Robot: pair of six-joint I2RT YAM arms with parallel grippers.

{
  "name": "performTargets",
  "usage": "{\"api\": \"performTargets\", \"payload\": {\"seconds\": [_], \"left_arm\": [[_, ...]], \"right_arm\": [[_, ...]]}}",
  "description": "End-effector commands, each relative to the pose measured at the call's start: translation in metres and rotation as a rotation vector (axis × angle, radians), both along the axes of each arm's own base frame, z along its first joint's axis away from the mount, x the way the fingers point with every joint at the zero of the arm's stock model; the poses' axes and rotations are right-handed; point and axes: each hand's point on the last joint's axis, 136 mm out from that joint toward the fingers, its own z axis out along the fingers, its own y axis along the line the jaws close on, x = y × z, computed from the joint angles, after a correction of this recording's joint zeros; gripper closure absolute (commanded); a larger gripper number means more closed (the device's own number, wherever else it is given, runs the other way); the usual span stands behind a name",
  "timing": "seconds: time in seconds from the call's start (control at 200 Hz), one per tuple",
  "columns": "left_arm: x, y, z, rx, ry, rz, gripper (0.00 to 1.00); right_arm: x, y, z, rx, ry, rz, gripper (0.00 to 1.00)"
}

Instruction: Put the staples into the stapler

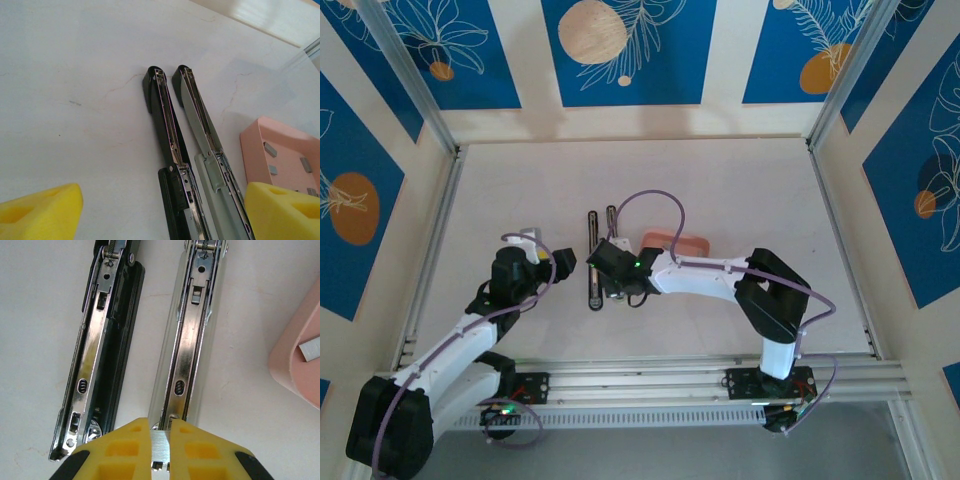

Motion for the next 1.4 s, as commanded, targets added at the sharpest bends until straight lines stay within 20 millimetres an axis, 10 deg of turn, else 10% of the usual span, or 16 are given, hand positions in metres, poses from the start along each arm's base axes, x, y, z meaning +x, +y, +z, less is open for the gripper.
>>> {"api": "performTargets", "payload": {"seconds": [0.0,1.396], "left_arm": [[0.000,0.000,0.000,0.013,-0.006,-0.001,0.16],[-0.001,0.000,0.000,0.017,-0.009,-0.002,0.16]], "right_arm": [[0.000,-0.007,0.000,-0.018,0.001,-0.021,0.88],[-0.008,-0.007,-0.018,-0.060,0.068,-0.019,0.88]]}}
